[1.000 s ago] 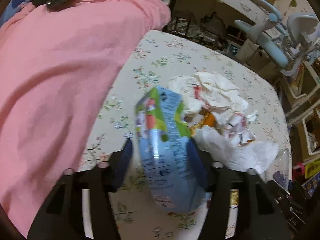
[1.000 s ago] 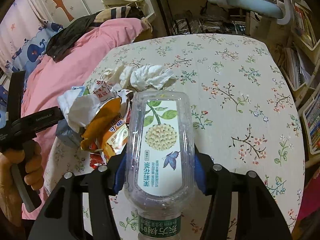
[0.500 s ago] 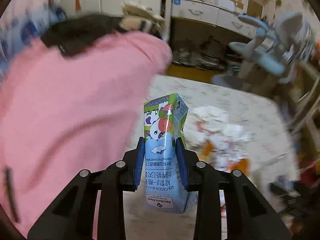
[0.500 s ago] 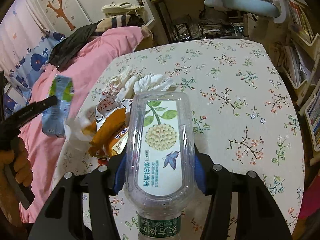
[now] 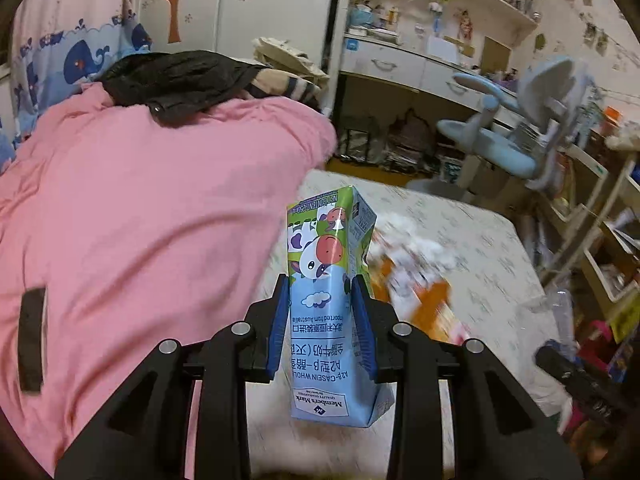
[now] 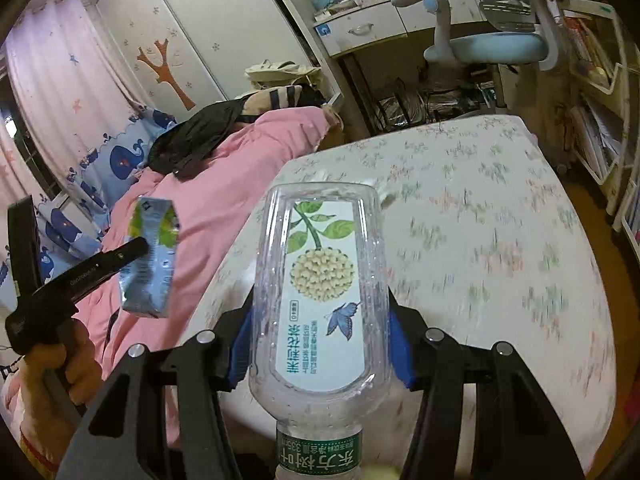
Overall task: Collect trash
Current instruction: 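Lift the bottle with the right tool while the left tool lifts the carton, then lower both tools over the yellow bin and open them, dropping carton and bottle, then bring both open tools back up over the remaining trash on the table, then grasp the white tissue with the left tool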
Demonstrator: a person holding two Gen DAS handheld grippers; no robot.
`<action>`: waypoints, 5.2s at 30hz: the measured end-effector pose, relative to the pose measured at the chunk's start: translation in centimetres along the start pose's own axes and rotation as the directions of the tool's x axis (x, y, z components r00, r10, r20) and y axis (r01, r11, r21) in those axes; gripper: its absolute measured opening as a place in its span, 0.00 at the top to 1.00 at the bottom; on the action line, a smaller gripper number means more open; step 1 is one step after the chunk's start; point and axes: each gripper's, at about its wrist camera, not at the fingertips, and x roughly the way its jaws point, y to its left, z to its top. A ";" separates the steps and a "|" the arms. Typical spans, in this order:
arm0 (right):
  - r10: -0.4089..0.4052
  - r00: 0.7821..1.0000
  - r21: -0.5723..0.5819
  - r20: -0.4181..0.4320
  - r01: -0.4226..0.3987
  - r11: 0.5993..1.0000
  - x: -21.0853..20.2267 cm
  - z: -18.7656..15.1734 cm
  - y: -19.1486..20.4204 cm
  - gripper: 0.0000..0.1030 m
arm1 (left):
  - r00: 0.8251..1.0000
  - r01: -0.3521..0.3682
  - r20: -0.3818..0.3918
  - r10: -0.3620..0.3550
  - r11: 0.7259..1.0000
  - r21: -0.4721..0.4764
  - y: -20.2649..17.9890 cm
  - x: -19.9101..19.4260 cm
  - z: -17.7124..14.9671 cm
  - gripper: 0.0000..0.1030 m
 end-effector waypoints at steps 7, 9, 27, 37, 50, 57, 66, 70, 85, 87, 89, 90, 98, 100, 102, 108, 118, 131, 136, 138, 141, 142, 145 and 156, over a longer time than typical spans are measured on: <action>-0.023 1.000 -0.025 -0.007 0.023 0.999 -2.1 -6.3 1.5 0.47 | 0.998 0.026 -0.058 -0.022 0.996 0.081 -2.3 -3.8 -7.2 0.71; -0.033 0.999 -0.031 -0.022 0.033 0.999 -2.2 -7.3 1.6 0.47 | 0.997 0.028 -0.079 -0.020 0.995 0.098 -2.8 -4.4 -9.0 0.71; -0.156 0.974 0.027 -0.167 0.163 0.986 -1.3 -12.8 0.5 0.37 | 0.956 0.065 -0.292 -0.009 0.981 0.180 -4.4 -5.7 -19.1 0.70; -0.195 0.981 0.043 0.008 0.194 0.980 -4.8 -11.8 0.1 0.27 | 0.944 0.085 -0.331 0.005 0.963 0.257 -6.0 -6.3 -21.2 0.53; -0.223 0.972 0.008 0.075 0.223 0.975 -5.3 -11.4 0.9 0.20 | 0.986 0.011 -0.168 0.025 0.977 0.213 -5.0 -8.4 -18.7 0.34; -0.238 0.967 -0.017 0.096 0.240 0.971 -5.3 -11.3 1.5 0.15 | 0.994 -0.027 -0.099 0.046 0.983 0.180 -4.3 -8.8 -17.5 0.24; -0.224 0.958 -0.098 0.180 0.244 0.965 -6.2 -7.7 2.8 0.12 | 0.998 -0.056 -0.011 0.058 0.985 0.162 -3.8 -8.7 -13.7 0.16; -0.217 0.950 -0.152 0.225 0.255 0.955 -6.3 -4.7 3.3 0.09 | 0.997 -0.068 0.038 0.063 0.987 0.146 -3.5 -8.2 -10.5 0.14; -0.186 0.948 -0.214 0.257 0.244 0.946 -2.0 2.7 2.5 0.07 | 0.988 -0.126 0.096 0.122 0.991 0.044 -1.3 -1.2 -0.7 0.09; -0.164 0.955 -0.201 0.249 0.217 0.955 -1.6 3.2 2.2 0.07 | 0.990 -0.123 0.072 0.121 0.992 0.027 -1.1 0.0 -0.2 0.09; -0.167 0.953 -0.213 0.254 0.223 0.951 -1.2 4.1 2.3 0.07 | 0.989 -0.123 0.083 0.120 0.992 0.031 -1.5 0.8 0.5 0.09; -0.162 0.952 -0.217 0.259 0.221 0.951 -0.9 4.6 2.2 0.07 | 0.988 -0.126 0.094 0.122 0.991 0.040 -1.8 1.1 0.9 0.09; -0.163 0.961 -0.194 0.223 0.208 0.959 0.8 5.8 1.3 0.07 | 0.988 -0.134 0.085 0.130 0.990 0.041 -2.3 2.9 1.2 0.09; -0.166 0.964 -0.203 0.207 0.208 0.957 1.2 5.7 1.4 0.07 | 0.985 -0.155 0.089 0.150 0.987 0.051 -2.5 3.1 1.2 0.09; -0.167 0.965 -0.203 0.200 0.207 0.957 1.4 5.6 1.4 0.07 | 0.987 -0.142 0.085 0.138 0.989 0.042 -2.4 3.1 1.2 0.09; -0.172 0.968 -0.214 0.183 0.210 0.954 1.9 5.5 1.6 0.07 | 0.987 -0.135 0.087 0.132 0.990 0.038 -2.5 3.1 1.0 0.09; -0.182 0.972 -0.204 0.147 0.209 0.956 2.6 5.2 1.2 0.07 | 0.989 -0.131 0.078 0.129 0.991 0.016 -1.9 3.0 0.9 0.08; -0.184 0.977 -0.220 0.110 0.205 0.954 3.8 4.9 1.3 0.07 | 0.986 -0.157 0.054 0.156 0.987 0.021 -1.5 3.6 1.0 0.08; -0.202 0.977 -0.250 0.066 0.212 0.945 5.3 4.7 1.2 0.07 | 0.978 -0.208 -0.030 0.207 0.977 -0.045 1.5 5.2 1.2 0.08; -0.205 0.978 -0.253 0.040 0.209 0.945 6.0 4.6 0.9 0.07 | 0.975 -0.219 -0.055 0.215 0.973 -0.075 2.5 5.6 1.3 0.08; -0.205 0.979 -0.254 -0.002 0.197 0.947 7.2 4.4 0.6 0.07 | 0.970 -0.234 -0.079 0.228 0.969 -0.076 3.3 6.2 1.0 0.08; -0.204 0.979 -0.255 -0.019 0.192 0.948 7.7 4.3 0.5 0.07 | 0.970 -0.232 -0.096 0.225 0.970 -0.074 3.4 6.6 0.8 0.08; -0.198 0.978 -0.247 -0.061 0.178 0.953 9.0 4.1 0.2 0.08 | 0.968 -0.214 -0.148 0.204 0.975 -0.058 3.2 7.9 0.2 0.08; -0.125 0.966 -0.160 -0.227 0.090 0.983 13.0 3.5 -1.3 0.61 | 0.960 -0.172 -0.225 0.169 0.985 0.008 1.1 11.4 -1.5 0.08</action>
